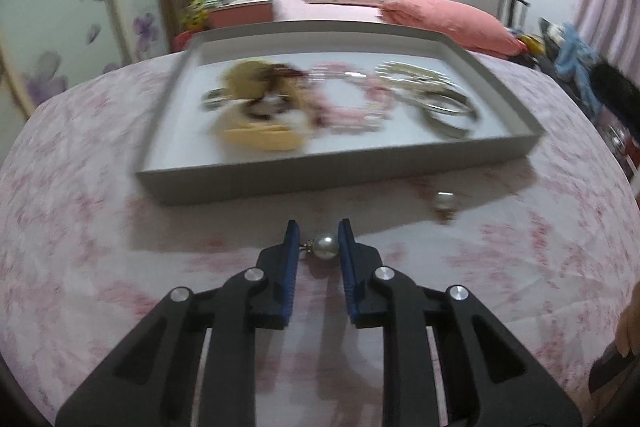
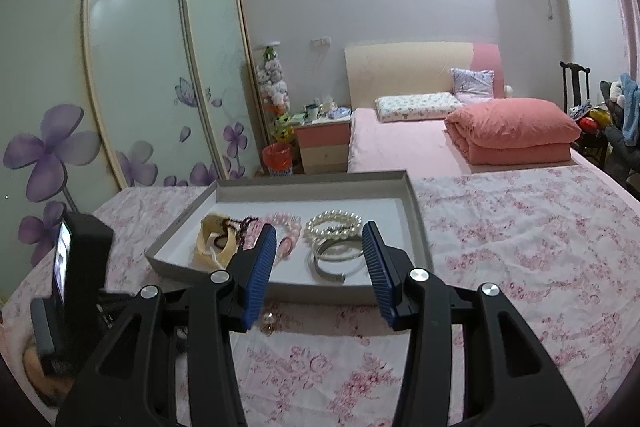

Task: Organize jewelry
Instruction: 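Grasp the pearl drop earring on the bed with the left tool, then grasp the small pearl earring with the right tool while the left tool holds its earring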

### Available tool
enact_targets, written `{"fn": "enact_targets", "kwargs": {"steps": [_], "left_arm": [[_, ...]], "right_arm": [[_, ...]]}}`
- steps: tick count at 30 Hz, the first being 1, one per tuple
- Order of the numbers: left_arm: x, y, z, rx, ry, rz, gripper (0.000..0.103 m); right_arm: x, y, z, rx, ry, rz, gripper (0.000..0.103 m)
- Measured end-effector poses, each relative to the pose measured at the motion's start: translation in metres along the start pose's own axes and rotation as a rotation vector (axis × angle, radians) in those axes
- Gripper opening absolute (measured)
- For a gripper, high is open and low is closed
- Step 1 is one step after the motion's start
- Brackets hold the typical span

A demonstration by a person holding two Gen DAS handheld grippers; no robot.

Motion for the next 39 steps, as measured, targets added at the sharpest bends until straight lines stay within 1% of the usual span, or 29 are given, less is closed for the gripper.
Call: {"fn": "enact_targets", "kwargs": {"steps": [4, 10, 14, 19, 22, 24, 31, 32, 33, 36, 37, 39], "left_arm": [[-0.001, 0.038, 0.007, 0.061, -0.007, 0.069, 0.020], [-0.001, 0.071, 0.019, 0.100, -0.025, 0.130, 0.020], [0.000, 0.080, 0.026, 0.103, -0.037, 0.146, 0.020], [0.001, 0.080, 0.029, 0.100, -0.046, 0.155, 0.020], [0.001, 0.080, 0.028, 0.097, -0.047, 0.153, 0.020], [0.001, 0.082, 0.028, 0.096, -0.048, 0.153, 0.020], [0.003, 0.081, 0.027, 0.096, -0.050, 0.153, 0.020], [0.003, 0.081, 0.027, 0.096, -0.050, 0.153, 0.020], [0.003, 0.081, 0.027, 0.096, -0.050, 0.152, 0.020], [0.004, 0.082, 0.029, 0.095, -0.052, 0.150, 0.020], [0.004, 0.082, 0.030, 0.095, -0.054, 0.149, 0.020], [0.004, 0.082, 0.032, 0.095, -0.056, 0.150, 0.020]], "right_arm": [[-0.006, 0.008, -0.006, 0.010, 0.045, 0.021, 0.046], [-0.017, 0.022, -0.019, 0.019, 0.128, 0.064, 0.046], [-0.028, 0.031, -0.030, 0.042, 0.217, 0.101, 0.041], [-0.047, 0.043, -0.048, 0.072, 0.345, 0.148, 0.039], [-0.054, 0.047, -0.056, 0.068, 0.379, 0.166, 0.037], [-0.057, 0.047, -0.064, 0.063, 0.409, 0.157, 0.034], [-0.055, 0.047, -0.081, 0.053, 0.455, 0.137, 0.032], [-0.056, 0.047, -0.083, 0.051, 0.463, 0.137, 0.028], [-0.056, 0.048, -0.085, 0.046, 0.468, 0.139, 0.028], [-0.055, 0.049, -0.087, 0.035, 0.468, 0.147, 0.021], [-0.054, 0.049, -0.087, 0.030, 0.468, 0.150, 0.015], [-0.055, 0.048, -0.087, 0.030, 0.468, 0.146, 0.014]]}}
Point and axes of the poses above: each gripper's, at about its wrist camera, not at the fingertips, and z roughly against the way its jaws point, y to its left, x to its top, the point moved 1 cm from there along -z, roughly the way its jaws point, and after that the axes turned 6 degrees about -y, right-handed, at the moved point
